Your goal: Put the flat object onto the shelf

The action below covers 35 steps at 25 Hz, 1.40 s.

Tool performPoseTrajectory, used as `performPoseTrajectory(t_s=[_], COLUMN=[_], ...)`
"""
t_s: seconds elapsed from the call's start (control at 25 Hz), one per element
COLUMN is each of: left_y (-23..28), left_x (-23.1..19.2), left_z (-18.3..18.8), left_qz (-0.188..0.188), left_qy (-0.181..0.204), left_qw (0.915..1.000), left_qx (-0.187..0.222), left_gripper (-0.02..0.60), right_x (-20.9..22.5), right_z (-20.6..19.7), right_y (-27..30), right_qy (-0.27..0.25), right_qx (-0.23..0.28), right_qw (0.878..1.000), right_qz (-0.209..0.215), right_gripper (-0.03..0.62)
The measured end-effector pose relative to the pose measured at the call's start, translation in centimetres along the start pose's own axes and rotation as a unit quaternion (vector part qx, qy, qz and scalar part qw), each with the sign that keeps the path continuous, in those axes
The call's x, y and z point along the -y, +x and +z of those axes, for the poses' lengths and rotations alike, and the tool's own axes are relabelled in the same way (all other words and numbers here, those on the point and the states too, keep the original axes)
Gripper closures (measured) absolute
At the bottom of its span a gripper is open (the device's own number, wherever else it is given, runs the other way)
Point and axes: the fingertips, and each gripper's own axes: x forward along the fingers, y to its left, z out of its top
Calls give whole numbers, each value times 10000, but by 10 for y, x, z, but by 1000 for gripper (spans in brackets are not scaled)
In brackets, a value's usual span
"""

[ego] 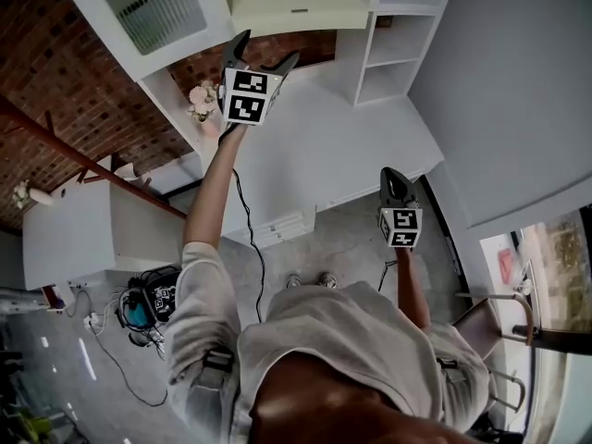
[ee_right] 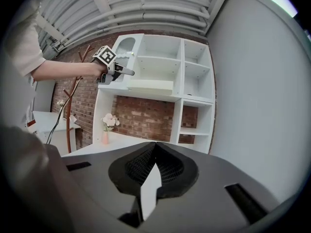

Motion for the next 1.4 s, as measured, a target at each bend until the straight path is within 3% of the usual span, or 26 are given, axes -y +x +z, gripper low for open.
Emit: performPoseTrajectory(t_s=[0.12, 0.36, 0.44, 0.52, 0.68, 1.04, 1.4], left_y=[-30, -85, -100, -113, -138, -159, -186], left_x=[-10, -30, -34, -34, -28, 13, 39], left_z=[-6, -40, -53, -65, -91, -141, -174], left_qz=[53, 636, 661, 626, 634, 556, 597], left_qy=[-656, -1215, -1507, -1754, -1877, -1624, -1957], left_qw=[9974, 9891, 9846, 9806, 9792, 9850, 9783], left_qx=[308, 534, 589, 610, 436, -143, -335], left_gripper=[168, 506, 559, 565, 565, 565, 565], right_x=[-11, -28, -31, -33, -38, -41, -49], right_z=[8, 27, 36, 47, 74, 125, 157], right_y=[12, 33, 41, 50, 69, 110, 144], right_qy=[-60, -222, -268, -276, -324, -254, -191], right_qx=[71, 228, 299, 389, 592, 933, 1080], right_qw=[9999, 9991, 9987, 9982, 9969, 9934, 9903], right_qz=[95, 280, 325, 354, 407, 617, 853], right_gripper=[568, 568, 568, 566, 568, 567, 566])
